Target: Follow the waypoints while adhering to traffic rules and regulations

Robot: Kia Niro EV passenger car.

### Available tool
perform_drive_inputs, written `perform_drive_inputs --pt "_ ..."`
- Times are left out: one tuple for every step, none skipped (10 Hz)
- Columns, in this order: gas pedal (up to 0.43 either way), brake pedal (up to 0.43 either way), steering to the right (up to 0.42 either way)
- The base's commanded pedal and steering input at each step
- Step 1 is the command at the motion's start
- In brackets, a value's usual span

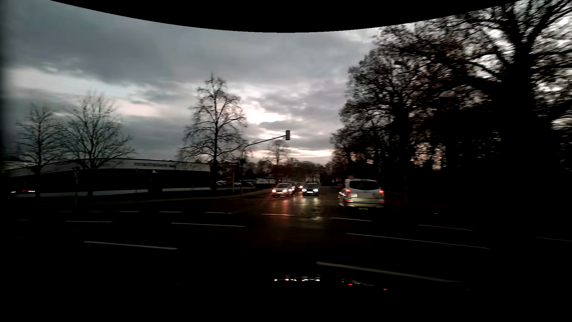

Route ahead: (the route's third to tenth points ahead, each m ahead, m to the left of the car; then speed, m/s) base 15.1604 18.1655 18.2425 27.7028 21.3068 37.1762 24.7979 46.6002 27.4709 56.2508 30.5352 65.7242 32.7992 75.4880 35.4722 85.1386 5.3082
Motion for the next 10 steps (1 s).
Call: perform_drive_inputs --pt "0.138 0.000 -0.274" --pt "0.138 0.000 -0.283" --pt "0.169 0.000 -0.288" --pt "0.169 0.000 -0.294" --pt "0.169 0.000 -0.300" --pt "0.169 0.000 -0.302" --pt "0.169 0.000 -0.304" --pt "0.169 0.000 -0.307" --pt "0.169 0.000 -0.311" --pt "0.169 0.000 -0.315"
